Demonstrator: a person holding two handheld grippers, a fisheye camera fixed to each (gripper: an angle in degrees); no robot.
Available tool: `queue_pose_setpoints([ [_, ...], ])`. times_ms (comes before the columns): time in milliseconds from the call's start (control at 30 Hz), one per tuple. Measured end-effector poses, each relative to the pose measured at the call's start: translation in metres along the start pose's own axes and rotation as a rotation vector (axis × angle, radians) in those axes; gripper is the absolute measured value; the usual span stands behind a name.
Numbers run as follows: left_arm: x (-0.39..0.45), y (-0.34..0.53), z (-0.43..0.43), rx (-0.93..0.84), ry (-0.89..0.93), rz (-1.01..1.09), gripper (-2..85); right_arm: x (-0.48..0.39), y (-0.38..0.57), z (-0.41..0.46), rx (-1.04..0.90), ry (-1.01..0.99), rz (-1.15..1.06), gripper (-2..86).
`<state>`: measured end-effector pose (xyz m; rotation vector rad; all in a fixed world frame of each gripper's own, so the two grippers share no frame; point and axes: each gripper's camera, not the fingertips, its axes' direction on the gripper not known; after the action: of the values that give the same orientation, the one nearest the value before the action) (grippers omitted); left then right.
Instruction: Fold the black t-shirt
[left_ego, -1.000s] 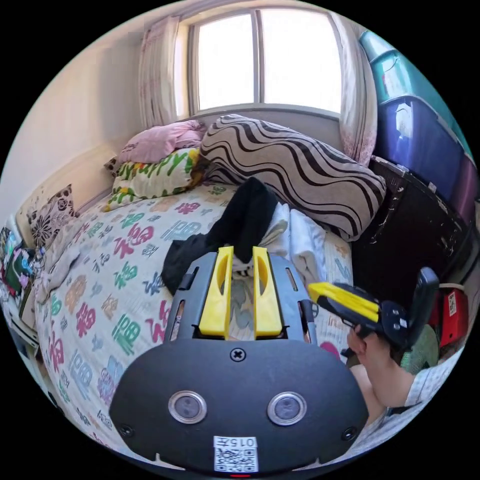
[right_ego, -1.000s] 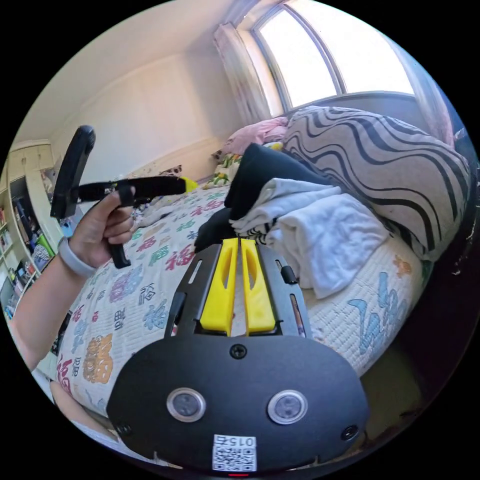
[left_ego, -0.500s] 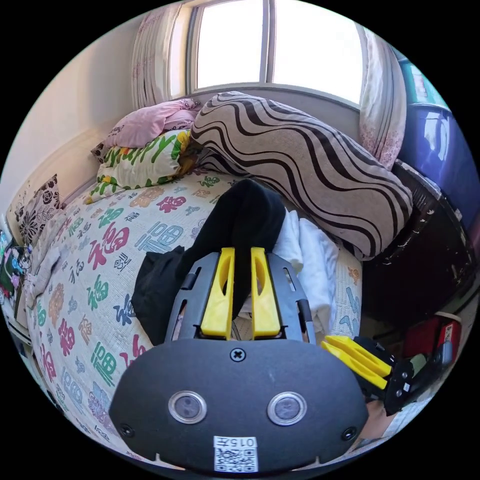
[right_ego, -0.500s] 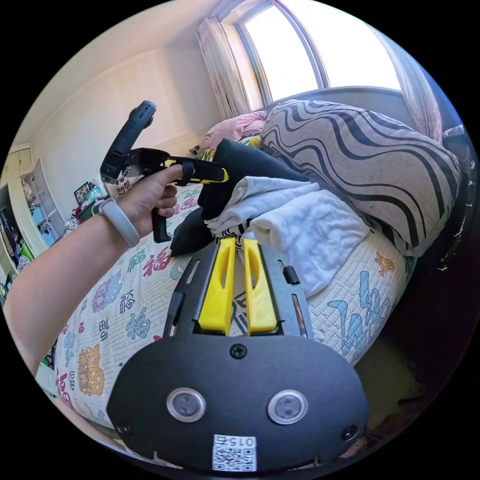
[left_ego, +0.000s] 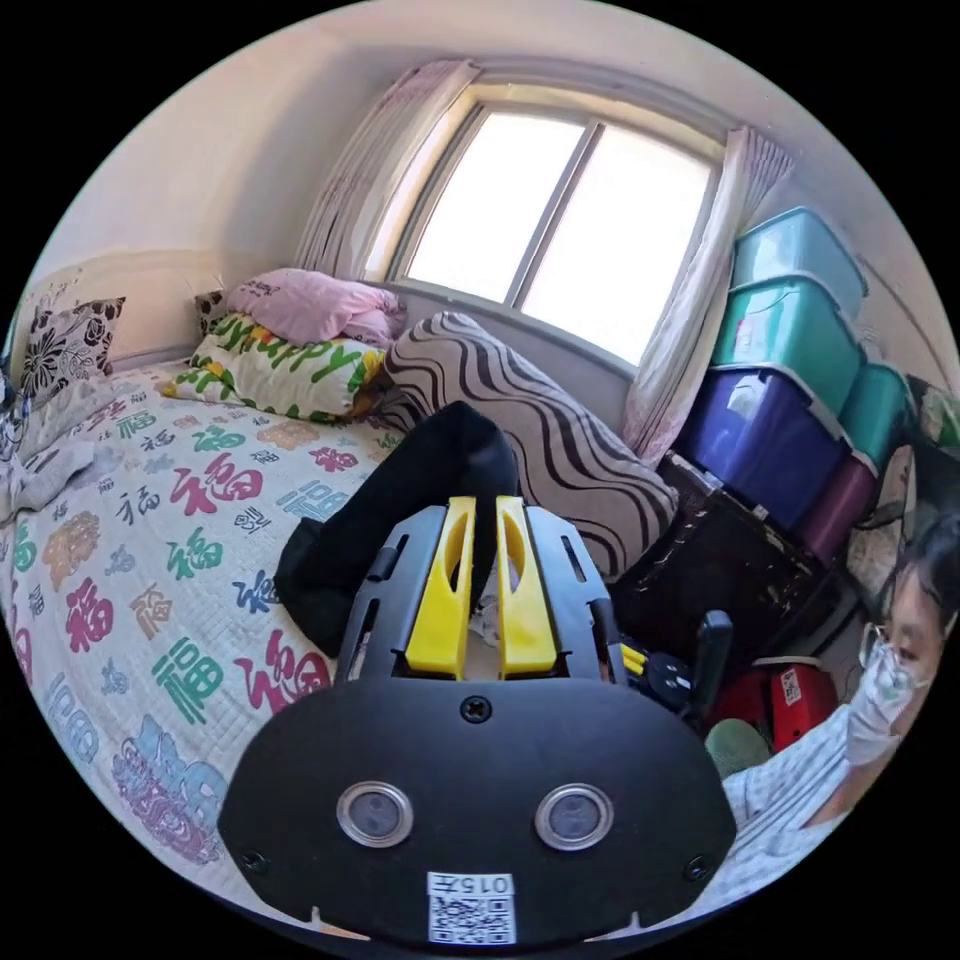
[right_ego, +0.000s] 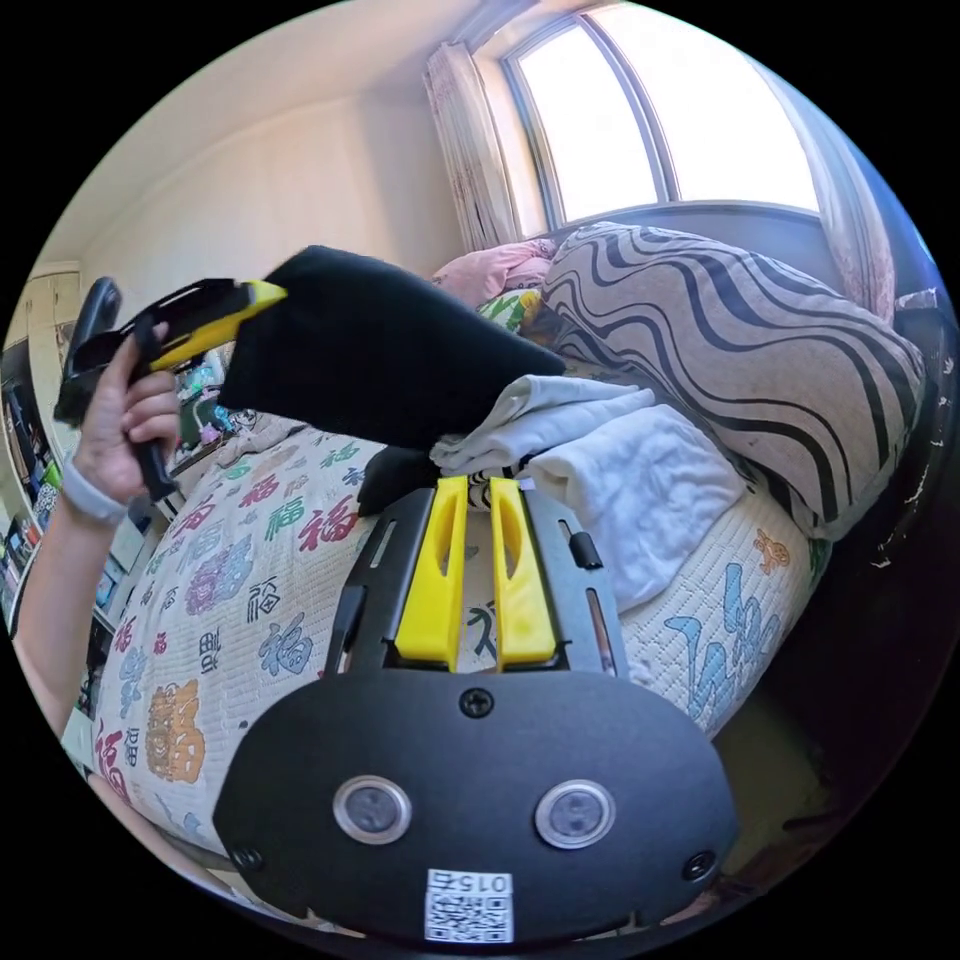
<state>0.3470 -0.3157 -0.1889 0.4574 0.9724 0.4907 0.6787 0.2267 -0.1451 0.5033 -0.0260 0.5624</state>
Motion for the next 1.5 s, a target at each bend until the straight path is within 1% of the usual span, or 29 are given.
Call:
queue_pose_setpoints([
  [33,0.003,0.003,-0.016,0.013,-0.002,0.011,1.2,-0.004,0.0,-0.002,0.005,-0.02,-0.006,5.3],
  [100,0.02,0.014,-0.077,0.044,-0.035,0.051,1.1,-0.022,0.002,-0.01,0.023,-0.149,-0.037,6.5],
  [167,0.031,0.025,-0.115,0.042,-0.056,0.062,1.0,-0.04,0.003,-0.017,0.031,-0.25,-0.075,7.5],
  [267,0.044,0.052,-0.17,0.046,-0.085,0.055,0.8,-0.086,0.009,-0.032,0.026,-0.402,-0.204,8.5],
  [333,0.048,0.072,-0.196,0.027,-0.121,0.044,0.7,-0.124,0.017,-0.039,0.013,-0.452,-0.306,8.6],
  [400,0.048,0.109,-0.201,-0.113,-0.243,0.048,0.7,-0.176,0.032,-0.04,-0.056,-0.49,-0.422,8.5],
  [433,0.046,0.121,-0.199,-0.158,-0.287,0.047,0.7,-0.189,0.037,-0.039,-0.089,-0.503,-0.448,8.5],
  [500,0.041,0.175,-0.19,-0.294,-0.502,0.064,0.7,-0.235,0.062,-0.037,-0.207,-0.545,-0.519,8.6],
  [600,0.042,0.223,-0.198,-0.289,-0.607,0.027,0.8,-0.284,0.095,-0.04,-0.316,-0.512,-0.605,8.8],
  [633,0.044,0.229,-0.2,-0.286,-0.619,0.015,0.8,-0.293,0.1,-0.041,-0.333,-0.499,-0.623,8.8],
  [700,0.053,0.244,-0.207,-0.257,-0.7,-0.004,0.9,-0.322,0.117,-0.046,-0.382,-0.451,-0.687,9.4],
  [800,0.062,0.253,-0.213,-0.251,-0.735,-0.011,1.1,-0.347,0.126,-0.052,-0.416,-0.389,-0.711,9.6],
  [900,0.068,0.259,-0.224,-0.244,-0.754,-0.009,1.4,-0.358,0.127,-0.059,-0.449,-0.382,-0.691,9.4],
  [1133,0.063,0.28,-0.263,-0.215,-0.721,-0.063,3.1,-0.389,0.135,-0.071,-0.481,-0.321,-0.702,8.3],
  [1267,0.057,0.294,-0.293,-0.218,-0.726,-0.09,6.2,-0.406,0.135,-0.078,-0.496,-0.292,-0.692,7.7],
  [1433,0.037,0.339,-0.355,-0.203,-0.706,-0.25,8.3,-0.413,0.134,-0.089,-0.518,-0.256,-0.689,10.2],
  [1500,0.019,0.371,-0.378,-0.213,-0.648,-0.376,11.3,-0.415,0.134,-0.087,-0.545,-0.296,-0.659,9.8],
])
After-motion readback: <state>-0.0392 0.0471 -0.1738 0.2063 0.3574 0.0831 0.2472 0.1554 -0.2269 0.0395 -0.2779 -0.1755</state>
